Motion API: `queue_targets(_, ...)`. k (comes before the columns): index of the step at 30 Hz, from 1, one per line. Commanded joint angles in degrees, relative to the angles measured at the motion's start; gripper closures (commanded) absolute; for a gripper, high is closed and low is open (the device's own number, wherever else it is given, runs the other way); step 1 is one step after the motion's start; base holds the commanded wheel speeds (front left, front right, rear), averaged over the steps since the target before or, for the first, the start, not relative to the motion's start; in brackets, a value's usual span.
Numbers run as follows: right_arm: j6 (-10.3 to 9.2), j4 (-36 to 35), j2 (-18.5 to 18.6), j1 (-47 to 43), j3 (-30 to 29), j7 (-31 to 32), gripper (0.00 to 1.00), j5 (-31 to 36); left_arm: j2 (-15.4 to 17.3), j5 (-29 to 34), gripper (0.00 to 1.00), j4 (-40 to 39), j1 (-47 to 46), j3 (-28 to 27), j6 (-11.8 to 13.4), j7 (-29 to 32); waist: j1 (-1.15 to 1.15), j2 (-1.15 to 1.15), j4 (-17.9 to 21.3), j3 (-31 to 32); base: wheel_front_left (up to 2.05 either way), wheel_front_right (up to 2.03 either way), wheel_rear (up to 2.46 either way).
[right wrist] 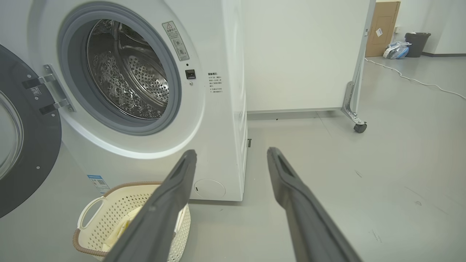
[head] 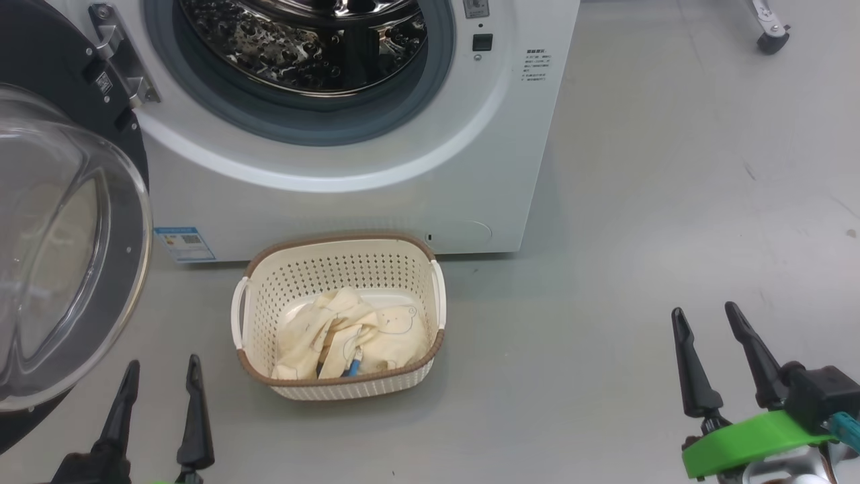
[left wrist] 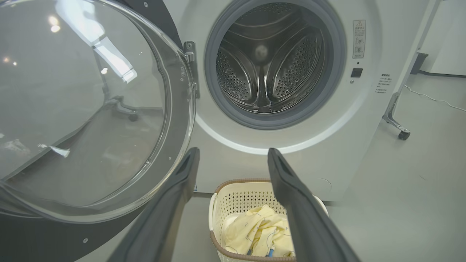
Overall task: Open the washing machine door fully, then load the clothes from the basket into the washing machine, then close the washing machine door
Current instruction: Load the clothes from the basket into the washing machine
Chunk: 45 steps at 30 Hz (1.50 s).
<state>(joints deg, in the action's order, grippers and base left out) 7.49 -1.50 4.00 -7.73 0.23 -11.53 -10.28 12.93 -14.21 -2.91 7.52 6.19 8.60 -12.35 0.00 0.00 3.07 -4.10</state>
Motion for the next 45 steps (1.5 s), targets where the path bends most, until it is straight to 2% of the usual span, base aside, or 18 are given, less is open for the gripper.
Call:
queue_targets(1, 0.00, -1.55, 0.54, 1.69, 1.15, -0.68, 0.00, 0.57, 0.54, -0.28, 0.00, -1.48, -1.67, -1.90, -0.07, -0.55, 0.00, 0.00, -0.03, -0.18, 0.00, 0.00, 0.00)
queue_targets(21, 0.00, -0.22, 0.62, 3.37, 0.67, -0.74, 0.00, 0.36, 0.86, -0.59, 0.00, 0.91, -3.69, -0.96, 0.22, -0.69, 0.00, 0.00, -1.62, -1.74, 0.14, -0.05, -0.10)
queue_targets(37, 0.00, -0.47, 1.16, 3.48, 0.79, -0.32, 0.00, 0.19, 0.84, -1.87, 0.00, 2.25, -4.07, -1.07, 0.17, -1.28, 0.00, 0.00, -3.05, -2.10, 1.77, -1.38, -0.39)
queue_targets(45, 0.00, -0.75, 1.37, 3.72, 0.78, -0.30, 0.00, 0.13, 0.66, -2.05, 0.00, 2.08, -3.92, -1.35, 0.80, -1.59, 0.00, 0.00, -3.20, -2.61, 1.05, -1.05, 0.00)
